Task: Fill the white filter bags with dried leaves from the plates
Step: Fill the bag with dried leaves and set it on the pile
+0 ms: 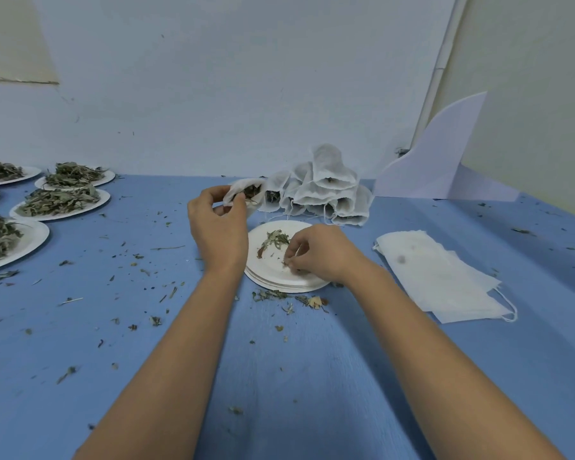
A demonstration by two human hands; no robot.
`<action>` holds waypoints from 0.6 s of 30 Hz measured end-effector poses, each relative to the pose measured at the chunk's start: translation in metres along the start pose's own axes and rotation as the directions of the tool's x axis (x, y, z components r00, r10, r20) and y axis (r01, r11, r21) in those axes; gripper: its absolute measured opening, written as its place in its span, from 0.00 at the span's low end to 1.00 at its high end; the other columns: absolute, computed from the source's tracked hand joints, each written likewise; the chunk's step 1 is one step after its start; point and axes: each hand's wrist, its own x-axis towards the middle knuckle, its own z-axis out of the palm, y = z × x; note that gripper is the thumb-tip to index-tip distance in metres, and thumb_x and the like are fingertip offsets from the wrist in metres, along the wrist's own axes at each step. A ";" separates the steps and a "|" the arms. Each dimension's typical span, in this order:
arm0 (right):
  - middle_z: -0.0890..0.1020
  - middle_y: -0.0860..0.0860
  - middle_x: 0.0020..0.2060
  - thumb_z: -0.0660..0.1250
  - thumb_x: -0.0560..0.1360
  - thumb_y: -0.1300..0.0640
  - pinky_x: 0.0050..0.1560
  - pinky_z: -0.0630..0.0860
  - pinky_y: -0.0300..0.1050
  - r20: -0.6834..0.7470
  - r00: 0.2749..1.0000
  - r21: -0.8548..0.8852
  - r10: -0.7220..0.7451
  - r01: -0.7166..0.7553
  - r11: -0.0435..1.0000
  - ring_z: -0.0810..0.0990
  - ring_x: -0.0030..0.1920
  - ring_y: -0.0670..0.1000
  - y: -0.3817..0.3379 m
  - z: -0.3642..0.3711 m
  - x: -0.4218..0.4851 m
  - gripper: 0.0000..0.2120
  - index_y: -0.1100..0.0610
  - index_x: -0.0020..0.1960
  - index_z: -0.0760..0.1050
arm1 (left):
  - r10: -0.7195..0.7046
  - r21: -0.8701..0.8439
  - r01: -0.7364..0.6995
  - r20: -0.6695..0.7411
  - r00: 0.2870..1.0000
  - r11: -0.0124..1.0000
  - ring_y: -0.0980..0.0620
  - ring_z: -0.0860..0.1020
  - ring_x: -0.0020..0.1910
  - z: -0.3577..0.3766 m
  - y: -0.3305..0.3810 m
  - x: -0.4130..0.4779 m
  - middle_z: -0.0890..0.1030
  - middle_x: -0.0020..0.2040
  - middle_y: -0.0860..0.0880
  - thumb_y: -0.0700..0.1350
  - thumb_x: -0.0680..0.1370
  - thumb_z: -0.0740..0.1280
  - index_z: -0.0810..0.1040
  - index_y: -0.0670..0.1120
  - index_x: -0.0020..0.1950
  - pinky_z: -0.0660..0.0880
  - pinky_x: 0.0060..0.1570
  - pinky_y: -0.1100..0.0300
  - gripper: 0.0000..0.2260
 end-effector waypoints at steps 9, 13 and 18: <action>0.84 0.54 0.50 0.66 0.76 0.63 0.46 0.68 0.31 -0.304 0.951 0.113 0.052 -0.018 0.993 0.80 0.52 0.49 -0.002 0.011 0.025 0.10 0.60 0.56 0.81 | -0.023 -0.044 0.021 -0.049 0.999 0.999 0.62 0.74 0.38 0.001 0.002 -0.002 0.70 0.55 0.49 0.41 0.77 0.67 0.75 0.48 0.48 0.70 0.37 0.76 0.03; 0.81 0.52 0.58 0.63 0.75 0.64 0.57 0.70 0.38 -0.259 0.966 0.055 0.023 -0.009 0.998 0.77 0.59 0.50 -0.003 0.006 0.031 0.16 0.56 0.62 0.78 | -0.033 -0.042 0.031 -0.047 0.998 0.999 0.62 0.74 0.38 0.002 0.003 -0.003 0.71 0.55 0.49 0.41 0.77 0.66 0.75 0.48 0.48 0.70 0.37 0.76 0.03; 0.71 0.55 0.69 0.58 0.80 0.50 0.65 0.64 0.47 -0.055 0.998 -0.010 -0.033 0.033 0.999 0.69 0.68 0.55 -0.012 0.015 0.031 0.19 0.56 0.69 0.71 | -0.042 -0.044 0.040 -0.058 0.997 0.998 0.63 0.74 0.38 0.001 0.003 -0.003 0.71 0.55 0.48 0.41 0.77 0.66 0.75 0.47 0.49 0.70 0.38 0.76 0.02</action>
